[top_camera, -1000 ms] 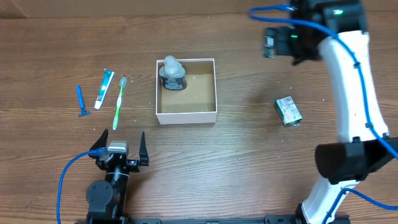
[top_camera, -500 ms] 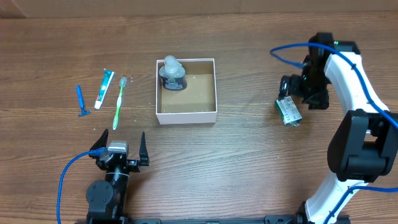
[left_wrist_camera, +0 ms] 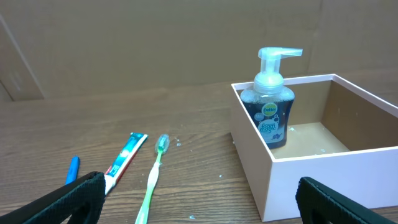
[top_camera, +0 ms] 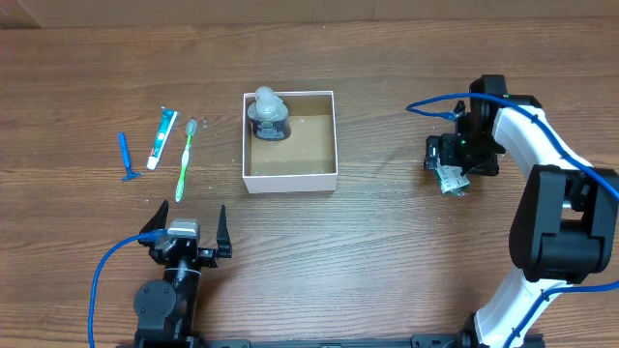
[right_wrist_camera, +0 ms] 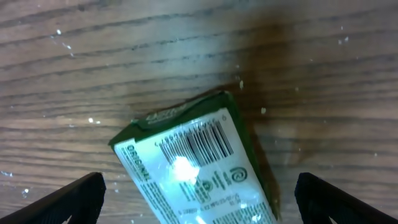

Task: Pack container
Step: 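Move the right gripper to the Dettol soap box and grasp it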

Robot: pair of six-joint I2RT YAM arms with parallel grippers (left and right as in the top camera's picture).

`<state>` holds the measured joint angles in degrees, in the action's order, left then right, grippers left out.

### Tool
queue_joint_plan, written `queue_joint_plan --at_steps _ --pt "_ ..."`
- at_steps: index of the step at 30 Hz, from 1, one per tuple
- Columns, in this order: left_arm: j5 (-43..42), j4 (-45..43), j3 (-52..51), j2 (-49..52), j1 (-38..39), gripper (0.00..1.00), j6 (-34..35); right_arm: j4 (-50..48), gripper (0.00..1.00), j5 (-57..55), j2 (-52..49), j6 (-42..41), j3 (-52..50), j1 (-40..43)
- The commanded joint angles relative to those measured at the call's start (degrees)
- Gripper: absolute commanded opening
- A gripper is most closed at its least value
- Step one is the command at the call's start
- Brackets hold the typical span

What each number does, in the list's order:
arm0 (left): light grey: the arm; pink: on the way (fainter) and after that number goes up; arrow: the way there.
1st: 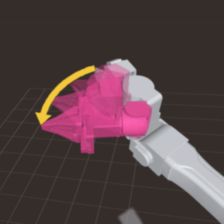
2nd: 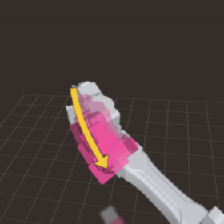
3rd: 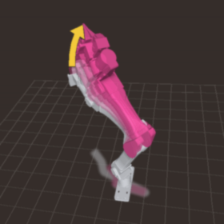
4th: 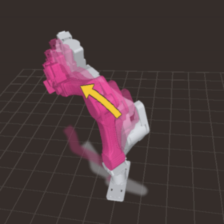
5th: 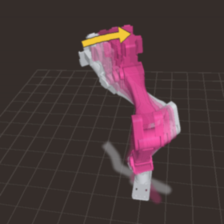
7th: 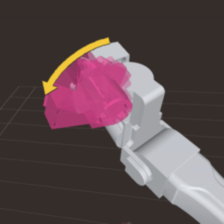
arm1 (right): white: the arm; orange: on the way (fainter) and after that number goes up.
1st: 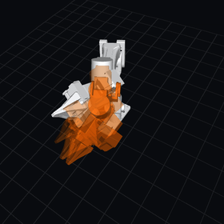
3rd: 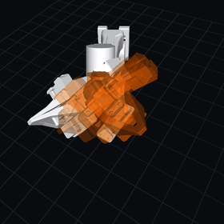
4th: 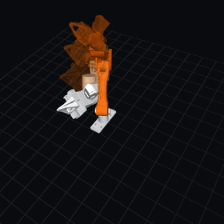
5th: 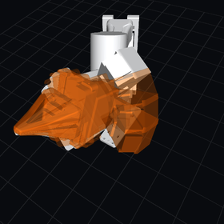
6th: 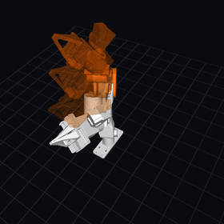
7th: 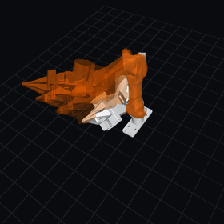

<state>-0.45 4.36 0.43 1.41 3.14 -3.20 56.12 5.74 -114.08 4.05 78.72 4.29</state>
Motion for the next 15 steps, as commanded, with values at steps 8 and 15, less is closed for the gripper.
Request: queue_joint_plan --at_steps 8,15 --pt "-0.63 0.07 -0.13 0.04 0.26 1.00 -0.68 -3.39 0.99 0.28 -0.17 4.85 -6.08 -0.15" --pt "-0.63 0.07 -0.13 0.02 0.26 1.00 -0.68 -3.43 0.41 -0.15 -0.17 4.74 -6.38 -0.15"
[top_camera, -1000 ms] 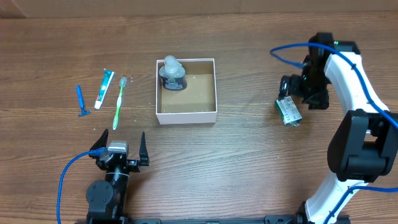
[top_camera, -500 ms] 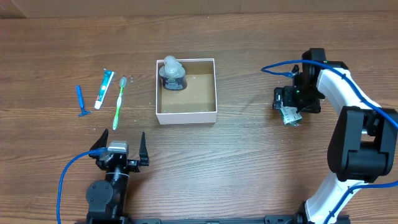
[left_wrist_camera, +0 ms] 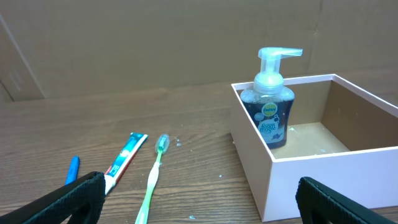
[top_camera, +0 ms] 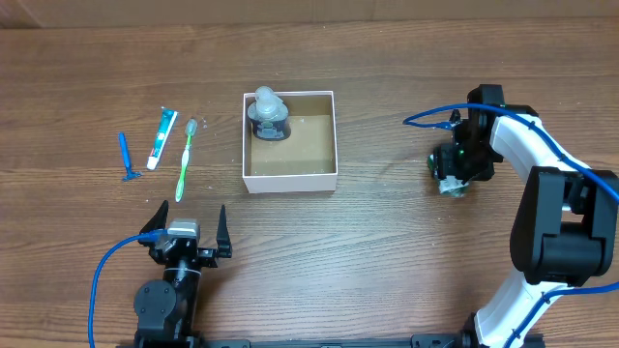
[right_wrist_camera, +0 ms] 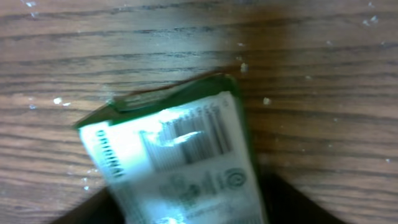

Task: Pack container
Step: 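Move the right gripper to the Dettol soap box and grasp it, then carry the Dettol box into the box beside the bottle and release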

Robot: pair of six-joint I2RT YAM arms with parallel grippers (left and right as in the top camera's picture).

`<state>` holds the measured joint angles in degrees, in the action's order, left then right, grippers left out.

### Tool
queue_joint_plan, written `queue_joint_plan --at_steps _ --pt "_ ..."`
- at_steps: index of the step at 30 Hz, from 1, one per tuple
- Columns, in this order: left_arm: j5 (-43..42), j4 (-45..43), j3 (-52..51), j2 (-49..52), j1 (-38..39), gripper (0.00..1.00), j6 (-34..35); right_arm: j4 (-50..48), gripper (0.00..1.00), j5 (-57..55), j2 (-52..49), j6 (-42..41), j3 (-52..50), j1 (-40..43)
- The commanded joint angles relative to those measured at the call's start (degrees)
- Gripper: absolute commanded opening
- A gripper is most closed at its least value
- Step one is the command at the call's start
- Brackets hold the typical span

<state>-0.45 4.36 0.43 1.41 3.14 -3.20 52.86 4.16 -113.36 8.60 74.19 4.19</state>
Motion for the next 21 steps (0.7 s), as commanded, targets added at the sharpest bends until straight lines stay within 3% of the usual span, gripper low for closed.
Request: queue_joint_plan --at_steps 1,3,5,10,12,21 --pt "-0.63 0.07 -0.13 0.04 0.26 1.00 -0.68 -0.15 0.40 1.44 -0.90 -0.07 -1.86 -0.04" --pt "-0.63 0.07 -0.13 0.04 0.26 1.00 -0.68 -0.20 0.39 0.90 -0.90 -2.14 -1.86 -0.04" --pt "-0.63 0.07 -0.13 0.04 0.26 1.00 -0.68 -0.22 0.31 0.11 -0.90 -5.11 -1.86 -0.04" --pt "-0.63 0.07 -0.13 0.04 0.26 1.00 -0.68 1.29 0.25 -0.15 -0.85 -11.04 -0.22 -0.04" --pt "-0.63 0.07 -0.13 0.04 0.26 1.00 -0.68 4.42 0.22 0.48 -0.44 -11.87 3.02 -0.04" --pt "-0.63 0.07 -0.13 0.04 0.26 1.00 -0.68 14.80 0.22 12.24 7.19 -11.82 21.97 -2.32"
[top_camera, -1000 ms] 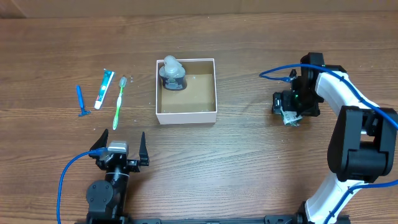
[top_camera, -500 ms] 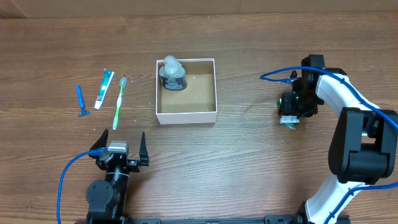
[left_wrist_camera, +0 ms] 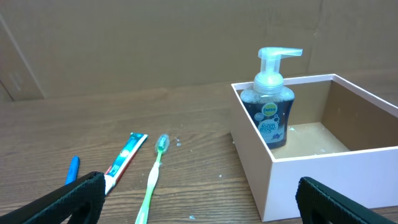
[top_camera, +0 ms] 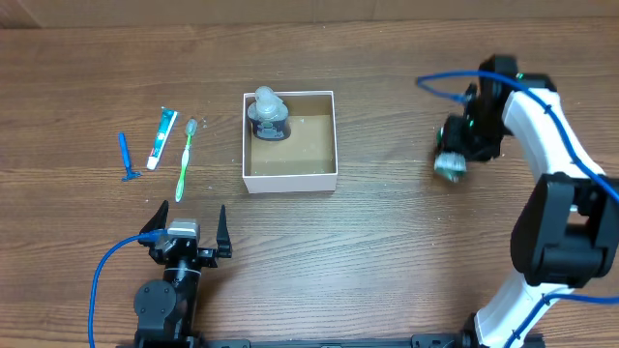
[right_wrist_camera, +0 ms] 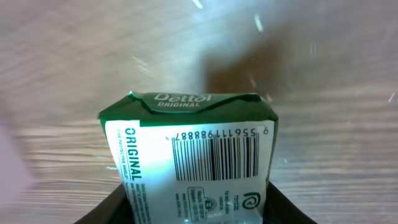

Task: Pack container
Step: 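Carry the Dettol box into the box beside the bottle and release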

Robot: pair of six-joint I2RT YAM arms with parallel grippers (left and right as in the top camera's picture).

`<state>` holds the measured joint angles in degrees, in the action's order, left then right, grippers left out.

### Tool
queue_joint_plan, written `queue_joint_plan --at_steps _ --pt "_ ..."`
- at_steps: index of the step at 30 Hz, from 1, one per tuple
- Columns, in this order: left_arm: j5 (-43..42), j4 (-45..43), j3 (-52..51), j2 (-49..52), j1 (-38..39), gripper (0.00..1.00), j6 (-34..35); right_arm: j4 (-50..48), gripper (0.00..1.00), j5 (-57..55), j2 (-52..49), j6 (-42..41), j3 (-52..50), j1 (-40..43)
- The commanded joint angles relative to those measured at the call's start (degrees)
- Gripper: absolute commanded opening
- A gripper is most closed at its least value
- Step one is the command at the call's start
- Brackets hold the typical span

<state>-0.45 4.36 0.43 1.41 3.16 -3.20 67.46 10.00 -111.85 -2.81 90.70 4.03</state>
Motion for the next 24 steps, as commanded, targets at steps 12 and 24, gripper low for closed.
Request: queue_joint_plan --at_steps 12,24 --pt "-0.63 0.07 -0.13 0.04 0.24 1.00 -0.68 -15.85 0.27 8.50 6.56 -4.94 8.00 -22.10" --pt "-0.63 0.07 -0.13 0.04 0.24 1.00 -0.66 -25.49 0.27 6.10 0.83 -7.82 7.96 -28.76"
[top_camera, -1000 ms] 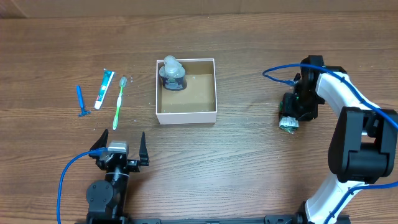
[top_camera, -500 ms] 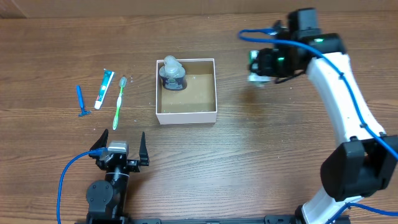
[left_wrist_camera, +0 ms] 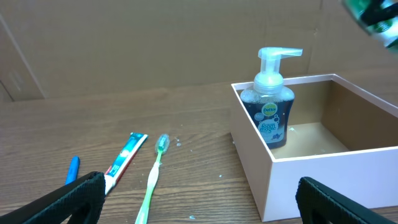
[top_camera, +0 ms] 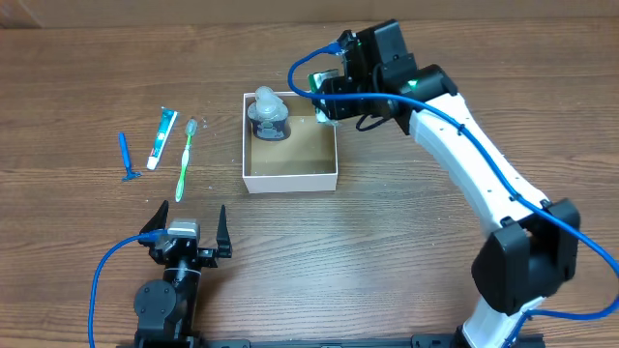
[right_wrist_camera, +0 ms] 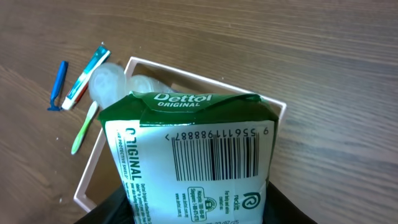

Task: Pack container
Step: 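Carry the Dettol box into the box beside the bottle and release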

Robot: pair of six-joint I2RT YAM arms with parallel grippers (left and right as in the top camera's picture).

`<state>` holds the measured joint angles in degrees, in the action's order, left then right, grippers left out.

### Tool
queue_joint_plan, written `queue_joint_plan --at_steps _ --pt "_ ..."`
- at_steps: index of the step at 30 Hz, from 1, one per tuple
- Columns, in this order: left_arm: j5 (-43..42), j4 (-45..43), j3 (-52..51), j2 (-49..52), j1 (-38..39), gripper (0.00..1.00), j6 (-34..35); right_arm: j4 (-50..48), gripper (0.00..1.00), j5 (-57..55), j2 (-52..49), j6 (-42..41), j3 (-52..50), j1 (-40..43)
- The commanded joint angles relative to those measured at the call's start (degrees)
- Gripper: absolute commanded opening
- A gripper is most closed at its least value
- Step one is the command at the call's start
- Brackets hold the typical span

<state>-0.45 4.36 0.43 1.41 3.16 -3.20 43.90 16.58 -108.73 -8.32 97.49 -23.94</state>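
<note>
A white open box (top_camera: 290, 177) stands mid-table with a blue pump soap bottle (top_camera: 268, 116) upright in its back left corner. My right gripper (top_camera: 327, 108) is shut on a green Dettol soap pack (right_wrist_camera: 193, 149) and hangs over the box's back right corner. In the right wrist view the box rim (right_wrist_camera: 186, 76) and the bottle lie below the pack. My left gripper (top_camera: 189, 224) stands open near the front edge, nothing between its fingers. The left wrist view shows the box wall (left_wrist_camera: 323, 180), the bottle (left_wrist_camera: 268, 106) and the pack blurred at top right.
Left of the box lie a green toothbrush (top_camera: 185, 159), a toothpaste tube (top_camera: 162, 137) and a blue razor (top_camera: 125, 157). They show in the left wrist view as well, ahead of the left fingers. The right arm's white links reach across the table's right half.
My right gripper, with the soap pack in it, has moved from above the table's right side to over the box's back right corner. The left arm has not moved.
The soap pack lay on the table at the right with my right gripper open over it. Then the gripper was down around it. Then it held the pack clear of the table, and now holds it over the box.
</note>
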Motion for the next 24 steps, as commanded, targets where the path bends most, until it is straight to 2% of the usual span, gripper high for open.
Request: queue_joint_plan --at_steps 1,14,24 --pt "-0.63 0.07 -0.13 0.04 0.24 1.00 -0.68 -2.45 0.27 -0.46 -3.19 -2.56 1.16 -0.90" --pt "-0.63 0.07 -0.13 0.04 0.24 1.00 -0.66 -6.03 0.27 -0.52 -11.23 -4.24 1.16 -3.32" --pt "-0.63 0.07 -0.13 0.04 0.24 1.00 -0.68 -8.20 0.27 -6.10 -13.75 -6.97 1.16 -4.07"
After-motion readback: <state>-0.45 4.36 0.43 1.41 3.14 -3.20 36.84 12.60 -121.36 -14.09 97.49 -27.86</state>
